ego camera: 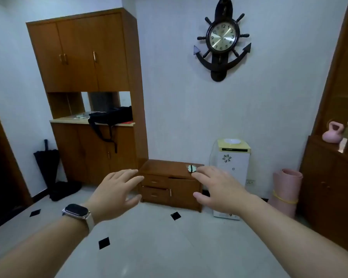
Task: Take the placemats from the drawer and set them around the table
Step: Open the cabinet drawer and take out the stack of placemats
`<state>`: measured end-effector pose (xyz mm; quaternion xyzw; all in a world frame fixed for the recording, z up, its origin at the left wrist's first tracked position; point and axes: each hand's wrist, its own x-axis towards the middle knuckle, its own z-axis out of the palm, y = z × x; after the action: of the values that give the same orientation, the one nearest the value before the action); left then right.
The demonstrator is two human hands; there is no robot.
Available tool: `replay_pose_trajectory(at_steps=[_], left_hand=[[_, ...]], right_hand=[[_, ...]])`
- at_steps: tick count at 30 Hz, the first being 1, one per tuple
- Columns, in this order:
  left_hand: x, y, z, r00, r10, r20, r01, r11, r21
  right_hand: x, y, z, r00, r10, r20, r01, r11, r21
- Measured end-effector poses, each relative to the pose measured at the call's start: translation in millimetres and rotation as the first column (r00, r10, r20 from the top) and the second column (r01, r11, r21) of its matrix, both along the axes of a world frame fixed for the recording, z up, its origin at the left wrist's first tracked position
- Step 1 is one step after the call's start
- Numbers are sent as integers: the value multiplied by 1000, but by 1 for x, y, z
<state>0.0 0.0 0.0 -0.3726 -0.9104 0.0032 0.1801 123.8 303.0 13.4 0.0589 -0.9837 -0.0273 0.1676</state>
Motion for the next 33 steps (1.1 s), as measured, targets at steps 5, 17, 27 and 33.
replay_pose_trajectory(at_steps=[5,17,27,33], left_hand=[[-9,13,-21,999,7,-43,-7,1000,-10],[-155,-42,-76,998,20,62,-20,1000,6],[-339,-121,-73,996,90,-31,-91,994,-64],[-405,-111,-90,1000,13,7,-13,999,-46]], right_hand=[[-13,13,-17,999,37,3,-37,999,18],[-177,-43,-69,983,107,147,-120,990,76],[-352,-115,-52,988,95,120,-106,990,89],[-416,-119,-66,987,90,136,-99,993,60]])
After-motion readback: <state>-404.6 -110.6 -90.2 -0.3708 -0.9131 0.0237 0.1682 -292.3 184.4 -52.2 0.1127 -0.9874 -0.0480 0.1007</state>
